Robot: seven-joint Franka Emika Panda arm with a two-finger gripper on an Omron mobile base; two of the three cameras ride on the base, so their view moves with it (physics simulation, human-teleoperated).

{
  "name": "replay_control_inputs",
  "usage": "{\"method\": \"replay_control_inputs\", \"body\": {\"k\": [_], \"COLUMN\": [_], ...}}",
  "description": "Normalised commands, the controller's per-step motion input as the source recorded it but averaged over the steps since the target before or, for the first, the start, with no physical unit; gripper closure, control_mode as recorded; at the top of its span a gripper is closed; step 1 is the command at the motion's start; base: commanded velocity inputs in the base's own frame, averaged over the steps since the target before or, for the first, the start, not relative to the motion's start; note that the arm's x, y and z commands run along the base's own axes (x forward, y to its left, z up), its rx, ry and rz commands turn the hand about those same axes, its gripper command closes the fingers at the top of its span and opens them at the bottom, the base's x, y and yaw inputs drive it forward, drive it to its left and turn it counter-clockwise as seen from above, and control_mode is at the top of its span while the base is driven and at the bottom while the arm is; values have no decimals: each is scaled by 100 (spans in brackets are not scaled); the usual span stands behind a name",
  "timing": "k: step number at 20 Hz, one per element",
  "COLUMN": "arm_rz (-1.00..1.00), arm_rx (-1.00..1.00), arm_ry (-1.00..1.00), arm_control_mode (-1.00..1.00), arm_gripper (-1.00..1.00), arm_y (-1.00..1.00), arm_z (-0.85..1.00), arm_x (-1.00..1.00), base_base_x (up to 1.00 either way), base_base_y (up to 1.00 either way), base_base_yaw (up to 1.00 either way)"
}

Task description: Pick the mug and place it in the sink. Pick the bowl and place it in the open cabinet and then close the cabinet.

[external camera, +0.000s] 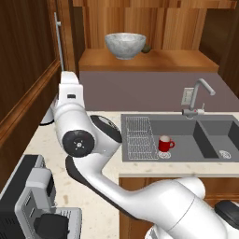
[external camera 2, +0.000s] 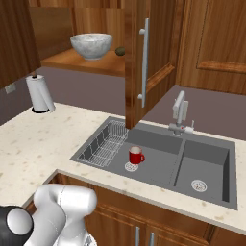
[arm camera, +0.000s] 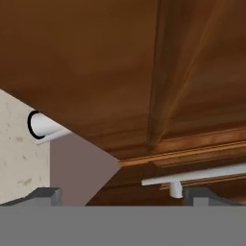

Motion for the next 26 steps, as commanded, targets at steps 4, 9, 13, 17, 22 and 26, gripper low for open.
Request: {"method": "replay_control_inputs", "body": {"k": [4, 9, 13, 17, 22, 26], "arm_rz": [1, 7, 14, 14, 14, 12], "arm_rx": [0, 0, 0, -2, -4, -4], "arm_ry": [0, 2, 4, 4, 0, 0], "arm_control_mode": [-100, -100, -100, -100, -100, -100], "arm_gripper": [-100, -100, -100, -100, -100, -100], "arm_y": [1, 0, 3, 52, 12, 1], "arm_z": [0, 0, 0, -1, 0, 0], "arm_x": [6, 14, 12, 19, 18, 26], "base_base_x": [0, 0, 0, 0, 0, 0], "base_base_y": [0, 0, 0, 0, 0, 0], "base_base_yaw": [0, 0, 0, 0, 0, 0]}}
